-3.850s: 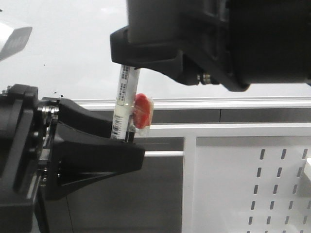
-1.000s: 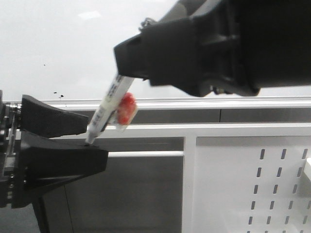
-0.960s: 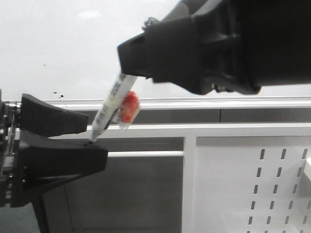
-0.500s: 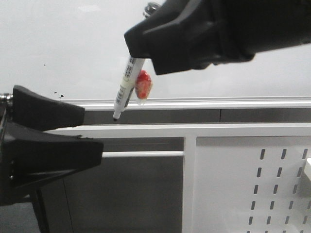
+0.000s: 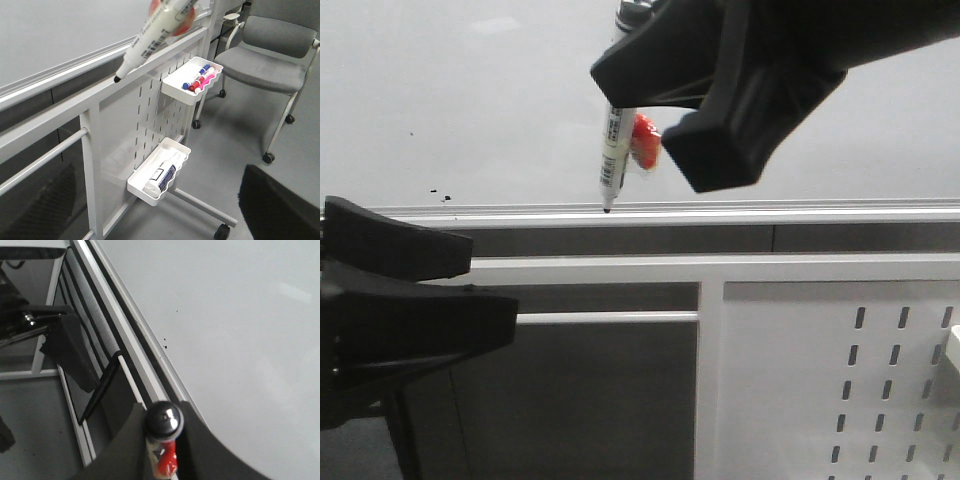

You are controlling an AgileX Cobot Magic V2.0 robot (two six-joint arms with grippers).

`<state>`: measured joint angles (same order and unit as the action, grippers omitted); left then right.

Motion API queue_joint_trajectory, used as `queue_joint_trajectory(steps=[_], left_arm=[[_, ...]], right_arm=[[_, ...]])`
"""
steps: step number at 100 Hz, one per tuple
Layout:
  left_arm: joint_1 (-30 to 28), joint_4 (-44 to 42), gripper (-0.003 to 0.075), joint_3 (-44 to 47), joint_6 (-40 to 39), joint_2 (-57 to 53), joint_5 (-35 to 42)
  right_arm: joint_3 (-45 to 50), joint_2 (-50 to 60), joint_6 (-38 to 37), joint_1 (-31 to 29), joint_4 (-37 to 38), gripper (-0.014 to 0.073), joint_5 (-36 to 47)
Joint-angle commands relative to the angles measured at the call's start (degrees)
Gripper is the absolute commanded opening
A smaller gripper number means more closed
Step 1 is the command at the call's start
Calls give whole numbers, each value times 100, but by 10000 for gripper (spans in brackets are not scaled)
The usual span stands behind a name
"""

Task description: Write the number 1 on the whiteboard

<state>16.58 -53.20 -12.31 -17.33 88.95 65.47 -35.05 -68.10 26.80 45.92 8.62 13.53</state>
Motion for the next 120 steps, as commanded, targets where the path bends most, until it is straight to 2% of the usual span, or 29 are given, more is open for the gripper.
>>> queue_joint_trajectory(steps=[1, 35, 64, 107, 120], left_arm=[[6, 243, 598, -47, -66, -162, 1178], [6, 470, 598, -47, -55, -162, 1178], [6, 564, 597, -47, -47, -162, 1178], [6, 806, 596, -47, 2, -162, 1178], [6, 818, 596, -47, 6, -162, 1178]], right_arm=[[-209, 117, 441, -38, 156, -61, 343], [-209, -416, 1795, -38, 374, -61, 233], [-214, -669, 2463, -116, 374, -61, 890], [-214, -669, 3624, -365, 330, -61, 1035], [-214, -669, 3715, -365, 330, -61, 1061]])
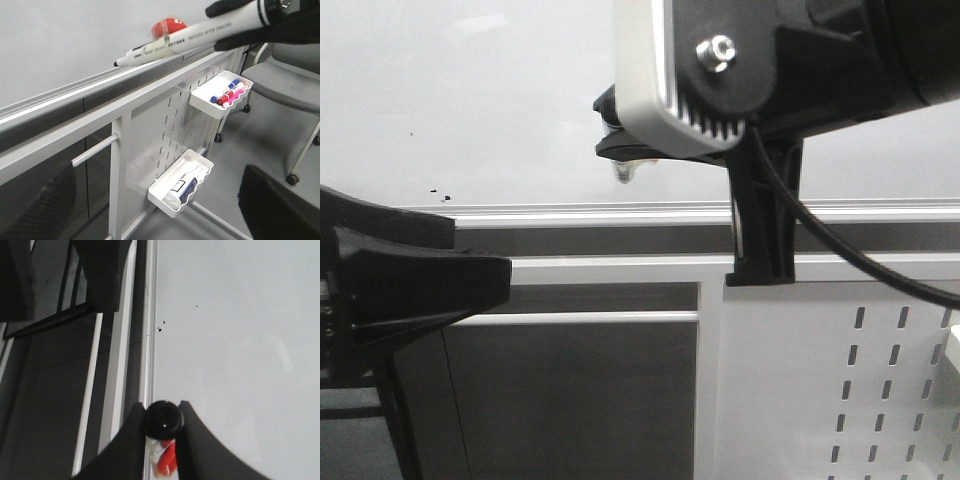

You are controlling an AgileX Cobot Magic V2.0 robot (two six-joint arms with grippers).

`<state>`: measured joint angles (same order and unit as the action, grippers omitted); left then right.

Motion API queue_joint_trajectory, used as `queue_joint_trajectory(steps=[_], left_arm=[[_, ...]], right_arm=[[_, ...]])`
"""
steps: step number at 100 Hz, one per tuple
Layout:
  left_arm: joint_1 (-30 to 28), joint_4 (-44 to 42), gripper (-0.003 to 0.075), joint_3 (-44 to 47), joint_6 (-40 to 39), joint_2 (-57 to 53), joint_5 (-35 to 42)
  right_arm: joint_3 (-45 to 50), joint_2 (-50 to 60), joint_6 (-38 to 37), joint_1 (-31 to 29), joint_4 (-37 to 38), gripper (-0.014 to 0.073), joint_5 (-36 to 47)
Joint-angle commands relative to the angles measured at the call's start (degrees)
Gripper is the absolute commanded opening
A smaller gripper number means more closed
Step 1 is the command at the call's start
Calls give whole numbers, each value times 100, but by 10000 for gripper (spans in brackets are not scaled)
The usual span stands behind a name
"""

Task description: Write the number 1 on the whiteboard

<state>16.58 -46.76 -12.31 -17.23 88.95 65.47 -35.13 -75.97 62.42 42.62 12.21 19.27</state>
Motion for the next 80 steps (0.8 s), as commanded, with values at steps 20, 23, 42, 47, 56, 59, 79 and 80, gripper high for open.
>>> queue_joint_trajectory(steps=[20, 23, 42, 47, 56, 59, 79, 80], left_arm=[[6, 197, 589, -47, -4, -162, 1178], [6, 197, 580, -47, -4, -162, 1178], [6, 197, 545, -47, 6, -162, 1178], [6, 197, 545, -47, 6, -162, 1178], [6, 197, 545, -47, 6, -162, 1178], [6, 197, 545, -47, 6, -162, 1178], [6, 316, 545, -47, 6, -162, 1178], [6, 314, 545, -47, 6, -162, 1178]], right_arm=[[-206, 192, 318, -35, -70, -61, 486], [-206, 233, 342, -35, -70, -61, 486], [-195, 478, 363, -35, -72, -61, 391], [-195, 493, 378, -35, -72, -61, 391], [-182, 493, 484, -35, -84, -61, 370], [-182, 483, 527, -35, -98, -61, 343], [-182, 483, 566, -35, -121, -61, 346], [-182, 483, 566, -35, -121, -61, 346]])
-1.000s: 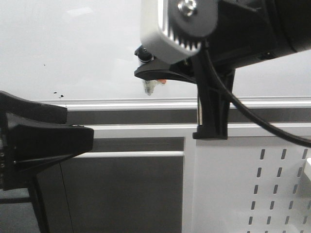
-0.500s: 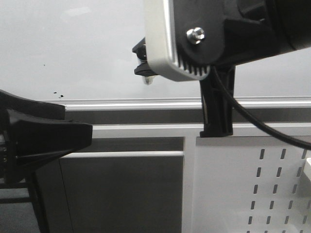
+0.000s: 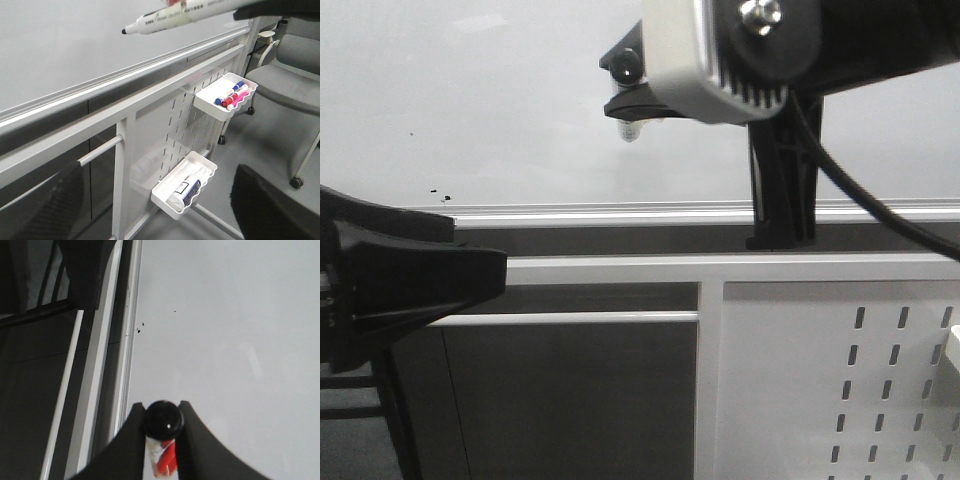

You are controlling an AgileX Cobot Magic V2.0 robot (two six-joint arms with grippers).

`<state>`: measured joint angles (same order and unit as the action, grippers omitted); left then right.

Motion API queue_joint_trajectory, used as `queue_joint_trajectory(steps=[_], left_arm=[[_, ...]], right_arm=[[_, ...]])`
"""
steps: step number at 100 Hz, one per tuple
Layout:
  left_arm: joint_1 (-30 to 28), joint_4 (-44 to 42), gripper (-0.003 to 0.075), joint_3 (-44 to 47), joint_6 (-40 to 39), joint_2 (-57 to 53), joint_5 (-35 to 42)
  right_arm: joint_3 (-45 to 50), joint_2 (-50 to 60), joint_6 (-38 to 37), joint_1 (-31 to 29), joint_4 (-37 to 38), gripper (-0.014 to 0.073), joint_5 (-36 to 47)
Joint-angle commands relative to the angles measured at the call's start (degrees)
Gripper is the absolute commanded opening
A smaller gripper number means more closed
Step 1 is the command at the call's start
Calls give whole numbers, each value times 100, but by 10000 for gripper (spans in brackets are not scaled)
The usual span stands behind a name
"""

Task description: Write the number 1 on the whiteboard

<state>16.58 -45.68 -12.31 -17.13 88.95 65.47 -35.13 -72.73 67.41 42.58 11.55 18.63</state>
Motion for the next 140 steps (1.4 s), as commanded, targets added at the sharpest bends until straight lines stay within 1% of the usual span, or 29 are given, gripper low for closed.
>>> queue_joint_trajectory(steps=[1, 19, 33, 53, 69, 83, 103, 124, 140], left_arm=[[6, 207, 545, -47, -5, -162, 1178], [6, 211, 545, -47, 48, -162, 1178], [6, 234, 545, -47, 148, -162, 1178], [6, 276, 545, -47, 148, -162, 1178], [6, 318, 545, -47, 148, -162, 1178], [6, 318, 545, -47, 148, -162, 1178], [6, 318, 545, -47, 148, -162, 1178], [6, 318, 545, -47, 148, -162, 1178], [6, 318, 545, -47, 148, -162, 1178]], right_arm=[[-182, 159, 67, -31, -55, -61, 420], [-182, 159, 376, -36, -198, -61, 436], [-182, 159, 424, -209, -196, -61, 521], [-182, 135, 564, -335, -196, -61, 827], [-182, -28, 567, -334, -196, -61, 1065], [-182, -205, 722, -334, -208, -61, 1280], [-182, -254, 1103, -338, -621, -61, 1551], [-182, -265, 1115, -338, -903, -61, 1537], [-182, -268, 1115, -338, -934, -61, 1435]])
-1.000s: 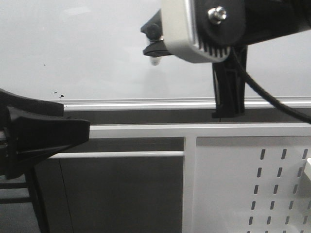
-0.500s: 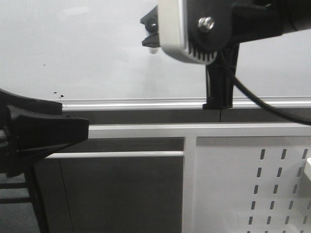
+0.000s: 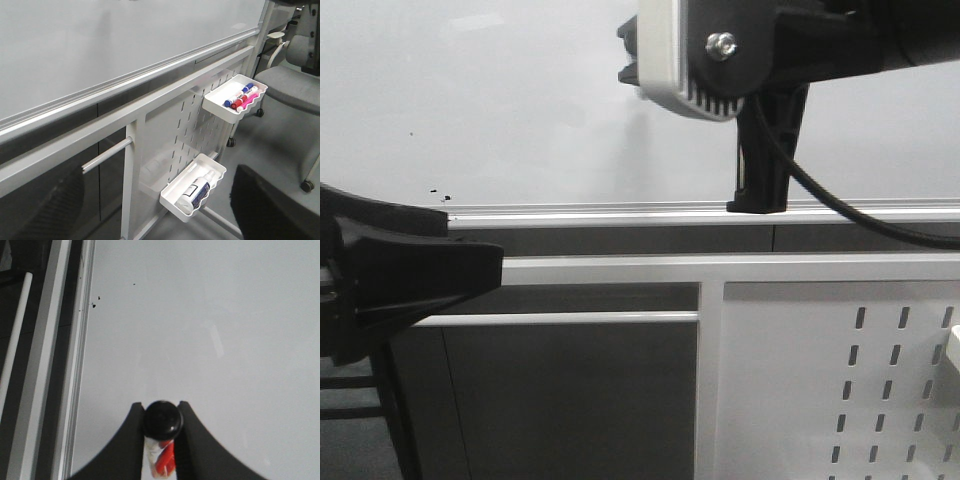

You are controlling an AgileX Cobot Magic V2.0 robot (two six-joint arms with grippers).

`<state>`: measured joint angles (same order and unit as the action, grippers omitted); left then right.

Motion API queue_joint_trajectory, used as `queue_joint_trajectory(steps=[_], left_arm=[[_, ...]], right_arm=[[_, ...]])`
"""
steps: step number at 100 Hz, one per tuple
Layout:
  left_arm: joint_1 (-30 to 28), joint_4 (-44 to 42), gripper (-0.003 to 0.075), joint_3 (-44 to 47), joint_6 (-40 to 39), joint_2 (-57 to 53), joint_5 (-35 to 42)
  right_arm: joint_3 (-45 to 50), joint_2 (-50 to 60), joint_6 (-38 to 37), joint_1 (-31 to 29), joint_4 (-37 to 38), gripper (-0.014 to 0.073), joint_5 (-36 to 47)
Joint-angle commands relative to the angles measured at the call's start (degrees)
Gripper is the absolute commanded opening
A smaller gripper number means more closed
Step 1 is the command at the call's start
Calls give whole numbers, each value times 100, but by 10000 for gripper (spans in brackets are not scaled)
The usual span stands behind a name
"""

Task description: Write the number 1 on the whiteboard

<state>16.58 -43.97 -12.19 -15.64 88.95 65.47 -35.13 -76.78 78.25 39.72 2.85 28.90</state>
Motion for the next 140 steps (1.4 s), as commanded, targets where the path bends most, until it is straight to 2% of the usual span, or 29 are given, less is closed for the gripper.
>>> queue_joint_trajectory(steps=[1, 121, 140], left_arm=[[6, 147, 545, -58, -1, -162, 1178], [6, 147, 545, -58, 13, -162, 1178], [6, 147, 545, -58, 13, -162, 1178]], right_arm=[[-182, 136, 31, -52, -79, -61, 391], [-182, -798, 31, -52, -780, -61, 488], [-182, -863, 31, -81, -780, -61, 888]])
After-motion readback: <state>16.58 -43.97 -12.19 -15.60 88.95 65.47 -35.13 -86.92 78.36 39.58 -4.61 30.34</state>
